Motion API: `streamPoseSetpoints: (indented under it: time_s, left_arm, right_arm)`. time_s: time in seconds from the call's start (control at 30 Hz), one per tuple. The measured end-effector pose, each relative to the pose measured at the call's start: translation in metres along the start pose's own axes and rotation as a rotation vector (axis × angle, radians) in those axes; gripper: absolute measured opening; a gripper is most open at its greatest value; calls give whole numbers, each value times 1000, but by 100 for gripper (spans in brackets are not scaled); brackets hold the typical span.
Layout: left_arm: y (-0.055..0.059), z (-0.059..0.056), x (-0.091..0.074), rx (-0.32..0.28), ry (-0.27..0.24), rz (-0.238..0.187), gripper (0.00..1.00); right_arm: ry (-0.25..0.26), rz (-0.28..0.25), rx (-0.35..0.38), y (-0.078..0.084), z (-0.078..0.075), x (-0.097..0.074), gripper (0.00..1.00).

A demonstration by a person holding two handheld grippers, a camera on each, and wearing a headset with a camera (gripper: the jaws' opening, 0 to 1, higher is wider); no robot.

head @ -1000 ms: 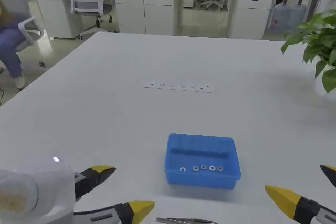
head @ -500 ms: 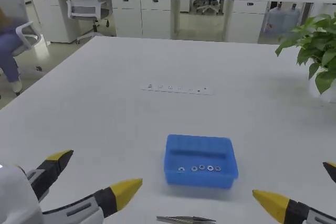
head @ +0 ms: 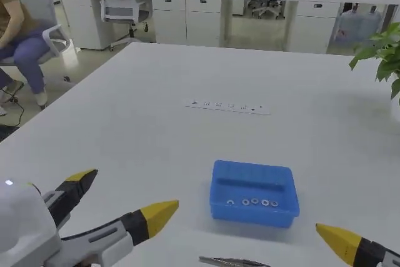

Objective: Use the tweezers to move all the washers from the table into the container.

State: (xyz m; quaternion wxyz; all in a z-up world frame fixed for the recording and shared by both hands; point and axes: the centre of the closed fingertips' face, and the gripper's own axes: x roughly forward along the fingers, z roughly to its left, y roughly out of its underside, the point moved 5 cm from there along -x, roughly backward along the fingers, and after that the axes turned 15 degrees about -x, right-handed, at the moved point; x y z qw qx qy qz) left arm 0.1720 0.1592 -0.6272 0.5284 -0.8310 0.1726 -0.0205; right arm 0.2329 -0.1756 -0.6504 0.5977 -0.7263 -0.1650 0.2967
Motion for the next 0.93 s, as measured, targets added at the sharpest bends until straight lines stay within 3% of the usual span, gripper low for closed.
streamPoseSetpoints:
  time_s: [0.23, 0.93]
  left_arm:
    - [1, 3, -1, -15, -12, -1, 99]
    - [7, 5, 20, 0, -10, 31, 99]
  right_arm:
    - [5, -2, 8, 2, -2, 0, 95]
    - [-8, 22, 6, 8, -11, 13, 95]
